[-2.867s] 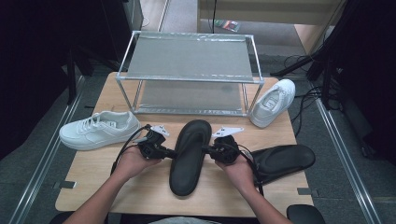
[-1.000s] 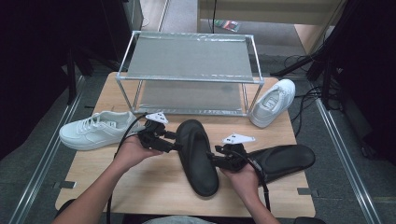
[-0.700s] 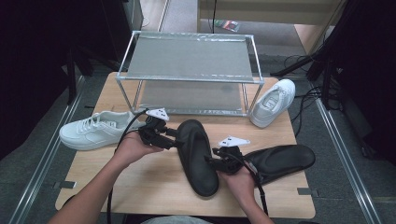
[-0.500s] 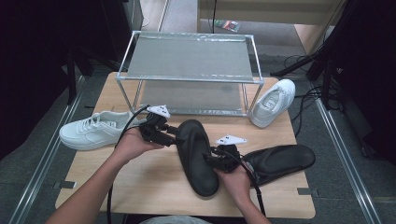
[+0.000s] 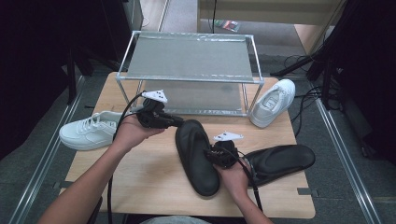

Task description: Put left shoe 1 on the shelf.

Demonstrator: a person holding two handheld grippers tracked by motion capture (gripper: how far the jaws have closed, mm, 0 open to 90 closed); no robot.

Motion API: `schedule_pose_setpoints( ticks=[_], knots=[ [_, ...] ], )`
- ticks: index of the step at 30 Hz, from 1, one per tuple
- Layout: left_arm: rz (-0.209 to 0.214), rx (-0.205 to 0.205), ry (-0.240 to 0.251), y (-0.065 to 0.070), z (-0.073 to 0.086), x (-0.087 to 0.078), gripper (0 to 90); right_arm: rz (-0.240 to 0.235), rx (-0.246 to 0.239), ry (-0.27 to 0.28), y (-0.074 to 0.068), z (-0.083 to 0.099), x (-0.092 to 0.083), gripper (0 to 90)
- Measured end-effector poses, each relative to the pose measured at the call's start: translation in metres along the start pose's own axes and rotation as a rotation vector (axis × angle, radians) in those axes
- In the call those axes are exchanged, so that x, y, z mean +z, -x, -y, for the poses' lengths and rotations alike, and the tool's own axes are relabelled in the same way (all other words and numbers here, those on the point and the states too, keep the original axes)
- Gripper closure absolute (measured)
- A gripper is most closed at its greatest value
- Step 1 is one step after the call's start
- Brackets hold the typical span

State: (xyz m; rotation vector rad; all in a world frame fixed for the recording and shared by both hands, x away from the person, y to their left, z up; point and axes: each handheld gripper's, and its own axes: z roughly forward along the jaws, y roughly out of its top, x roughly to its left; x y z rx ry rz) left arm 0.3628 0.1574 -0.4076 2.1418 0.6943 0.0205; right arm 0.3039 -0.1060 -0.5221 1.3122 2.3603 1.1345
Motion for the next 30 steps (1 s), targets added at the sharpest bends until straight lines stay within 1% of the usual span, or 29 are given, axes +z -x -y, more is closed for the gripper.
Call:
schedule_pose_setpoints(
  ticks=[2, 3, 5, 7, 9, 10, 12, 16, 19, 20, 22, 24, 26, 29, 30],
  knots=[
    [0.001, 0.003, -0.009, -0.002, -0.005, -0.002, 86.2, 0.007, 0.005, 0.002, 0.003, -0.002, -0.001, 76.0],
    [0.0, 0.006, -0.011, -0.003, -0.008, -0.003, 86.3, 0.0, 0.013, 0.006, 0.005, -0.004, -0.002, 78.5],
    [0.005, 0.015, -0.005, -0.002, -0.014, -0.005, 86.3, -0.026, 0.036, 0.018, 0.008, -0.006, -0.003, 80.2],
    [-0.001, 0.033, -0.005, -0.001, -0.02, -0.007, 86.4, -0.026, 0.031, 0.007, 0.01, -0.008, -0.003, 81.2],
    [-0.01, 0.041, -0.004, -0.003, -0.026, -0.009, 87.0, -0.038, 0.039, 0.005, 0.012, -0.008, -0.002, 81.9],
    [-0.022, 0.041, -0.005, -0.006, -0.03, -0.01, 87.8, -0.044, 0.049, 0.003, 0.013, -0.009, -0.002, 82.1],
    [-0.024, 0.048, 0.003, -0.011, -0.034, -0.011, 89.4, -0.056, 0.062, -0.005, 0.015, -0.011, -0.003, 82.4],
    [-0.046, 0.064, -0.004, -0.022, -0.047, -0.013, 90.0, -0.068, 0.067, -0.001, 0.017, -0.016, -0.005, 82.7],
    [-0.047, 0.064, -0.002, -0.03, -0.056, -0.016, 90.0, -0.078, 0.081, 0.012, 0.02, -0.02, -0.006, 82.8],
    [-0.052, 0.057, 0.0, -0.033, -0.06, -0.017, 90.0, -0.079, 0.085, 0.015, 0.021, -0.021, -0.007, 82.7],
    [-0.055, 0.069, -0.002, -0.036, -0.066, -0.02, 90.0, -0.076, 0.086, 0.021, 0.023, -0.024, -0.008, 82.7],
    [-0.074, 0.082, -0.003, -0.038, -0.075, -0.024, 90.0, -0.075, 0.091, 0.028, 0.026, -0.028, -0.009, 82.7],
    [-0.079, 0.091, 0.007, -0.04, -0.083, -0.028, 90.0, -0.072, 0.094, 0.029, 0.029, -0.032, -0.01, 82.9],
    [-0.079, 0.093, 0.016, -0.044, -0.095, -0.032, 90.0, -0.067, 0.096, 0.041, 0.033, -0.041, -0.011, 82.9],
    [-0.067, 0.099, 0.021, -0.047, -0.099, -0.033, 90.0, -0.061, 0.098, 0.043, 0.034, -0.045, -0.012, 82.9]
  ],
)
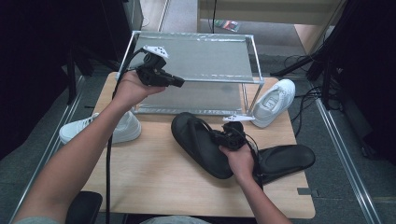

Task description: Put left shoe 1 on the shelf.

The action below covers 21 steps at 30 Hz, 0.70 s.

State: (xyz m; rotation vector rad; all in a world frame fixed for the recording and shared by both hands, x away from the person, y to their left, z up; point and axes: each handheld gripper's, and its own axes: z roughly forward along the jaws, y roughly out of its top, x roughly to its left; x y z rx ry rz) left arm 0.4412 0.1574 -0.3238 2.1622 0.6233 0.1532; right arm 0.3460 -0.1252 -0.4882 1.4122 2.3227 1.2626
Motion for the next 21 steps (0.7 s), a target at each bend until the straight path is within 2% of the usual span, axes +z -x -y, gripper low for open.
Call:
schedule_pose_setpoints(
  ticks=[3, 7, 14, 19, 21],
  knots=[
    [-0.007, -0.001, 0.009, -0.008, -0.008, -0.001, 90.0, 0.014, 0.003, 0.019, 0.004, -0.01, 0.002, 82.8],
    [-0.053, 0.042, -0.043, -0.016, -0.017, 0.005, 90.0, 0.036, 0.023, 0.042, 0.011, -0.024, 0.009, 82.8],
    [-0.084, 0.013, -0.094, -0.04, -0.015, 0.025, 90.0, 0.105, 0.055, 0.079, 0.024, -0.041, 0.032, 82.6],
    [-0.086, -0.006, -0.095, -0.05, -0.011, 0.032, 90.0, 0.139, 0.101, 0.102, 0.028, -0.044, 0.048, 82.3],
    [-0.079, 0.002, -0.1, -0.051, -0.008, 0.034, 90.0, 0.15, 0.106, 0.108, 0.027, -0.046, 0.056, 81.6]
  ],
)
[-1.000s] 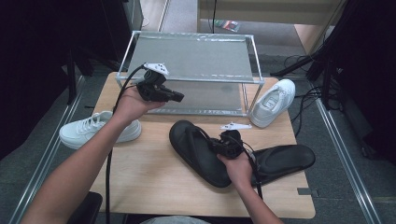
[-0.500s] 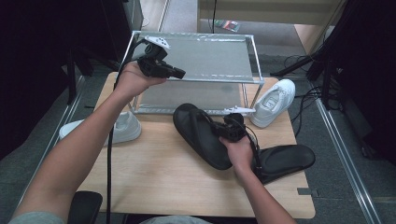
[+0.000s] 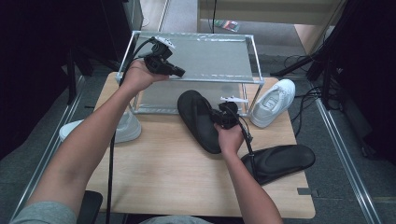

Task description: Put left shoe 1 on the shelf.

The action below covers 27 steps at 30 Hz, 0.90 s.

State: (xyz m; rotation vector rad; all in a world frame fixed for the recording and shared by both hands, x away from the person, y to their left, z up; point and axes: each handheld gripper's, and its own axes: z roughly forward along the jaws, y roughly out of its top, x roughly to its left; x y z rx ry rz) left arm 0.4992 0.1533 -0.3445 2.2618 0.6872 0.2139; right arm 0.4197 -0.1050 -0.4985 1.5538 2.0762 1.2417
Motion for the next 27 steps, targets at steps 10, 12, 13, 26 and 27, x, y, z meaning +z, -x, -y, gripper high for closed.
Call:
schedule_pose_setpoints(
  ticks=[10, 12, 13, 26, 27],
  knots=[
    [0.003, 0.023, 0.034, -0.003, 0.006, 0.003, 90.0, -0.009, -0.022, -0.017, -0.007, 0.005, 0.017, 71.7],
    [0.011, 0.015, 0.039, -0.005, 0.007, 0.003, 90.0, -0.021, -0.032, -0.014, -0.006, 0.004, 0.01, 69.9],
    [0.015, 0.01, 0.04, -0.005, 0.007, 0.003, 90.0, -0.023, -0.041, -0.013, -0.006, 0.004, 0.007, 70.0],
    [0.03, -0.039, 0.075, -0.007, 0.012, 0.004, 90.0, -0.123, -0.141, -0.026, -0.015, 0.034, -0.05, 90.0],
    [0.033, -0.046, 0.082, -0.008, 0.012, 0.004, 90.0, -0.126, -0.143, -0.036, -0.016, 0.039, -0.052, 90.0]
  ],
)
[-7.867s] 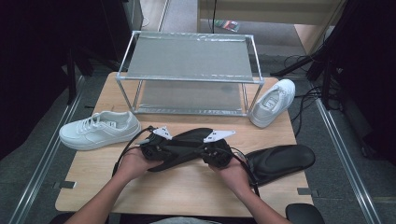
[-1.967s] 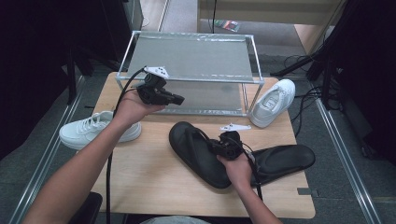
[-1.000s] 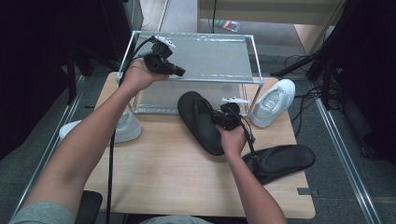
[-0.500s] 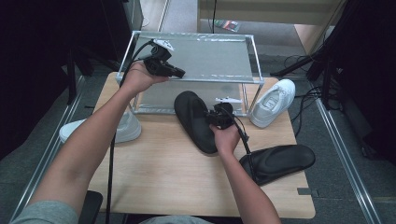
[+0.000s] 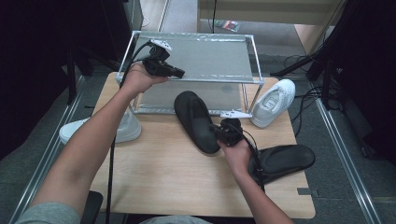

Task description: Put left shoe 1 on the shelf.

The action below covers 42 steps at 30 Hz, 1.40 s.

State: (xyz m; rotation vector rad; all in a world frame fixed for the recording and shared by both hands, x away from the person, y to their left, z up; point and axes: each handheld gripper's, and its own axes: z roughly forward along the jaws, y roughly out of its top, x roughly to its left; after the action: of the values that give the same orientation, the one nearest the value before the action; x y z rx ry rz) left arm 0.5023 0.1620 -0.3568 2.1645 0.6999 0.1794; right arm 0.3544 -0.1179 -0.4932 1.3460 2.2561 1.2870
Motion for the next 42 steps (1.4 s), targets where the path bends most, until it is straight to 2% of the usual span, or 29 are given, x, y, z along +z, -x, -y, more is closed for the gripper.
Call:
schedule_pose_setpoints(
  ticks=[2, 7, 11, 14, 19, 24, 27, 31, 35, 39, 42],
  knots=[
    [0.001, -0.005, -0.003, 0.0, 0.0, 0.0, 90.0, -0.021, 0.012, -0.021, -0.002, 0.011, -0.003, 90.0],
    [-0.002, -0.006, -0.01, 0.0, -0.001, 0.0, 90.0, -0.019, 0.011, -0.055, -0.003, 0.032, -0.01, 90.0],
    [-0.006, -0.003, -0.015, 0.001, -0.002, 0.0, 90.0, -0.009, 0.017, -0.089, -0.002, 0.042, -0.01, 90.0],
    [-0.011, -0.001, -0.018, 0.001, -0.002, 0.0, 90.0, -0.002, 0.017, -0.108, -0.002, 0.044, -0.005, 90.0],
    [-0.013, -0.003, -0.019, 0.002, -0.002, 0.0, 90.0, -0.001, 0.002, -0.105, -0.005, 0.044, -0.001, 90.0],
    [-0.009, -0.011, -0.02, 0.001, -0.002, 0.0, 90.0, -0.003, 0.007, -0.105, -0.005, 0.044, -0.002, 90.0],
    [-0.009, -0.011, -0.019, 0.001, -0.002, 0.0, 90.0, 0.003, -0.006, -0.109, -0.006, 0.046, -0.008, 90.0],
    [-0.009, -0.011, -0.018, 0.001, -0.002, 0.0, 90.0, -0.004, 0.009, -0.102, -0.005, 0.051, -0.017, 90.0],
    [-0.009, -0.015, -0.018, 0.001, -0.002, 0.0, 90.0, 0.016, -0.013, -0.117, -0.009, 0.053, -0.024, 90.0],
    [-0.01, -0.014, -0.018, 0.001, -0.002, 0.0, 90.0, 0.012, 0.011, -0.099, -0.01, 0.059, -0.033, 90.0],
    [-0.008, -0.018, -0.014, 0.001, -0.001, 0.0, 90.0, 0.012, 0.02, -0.12, -0.009, 0.062, -0.035, 90.0]
  ],
)
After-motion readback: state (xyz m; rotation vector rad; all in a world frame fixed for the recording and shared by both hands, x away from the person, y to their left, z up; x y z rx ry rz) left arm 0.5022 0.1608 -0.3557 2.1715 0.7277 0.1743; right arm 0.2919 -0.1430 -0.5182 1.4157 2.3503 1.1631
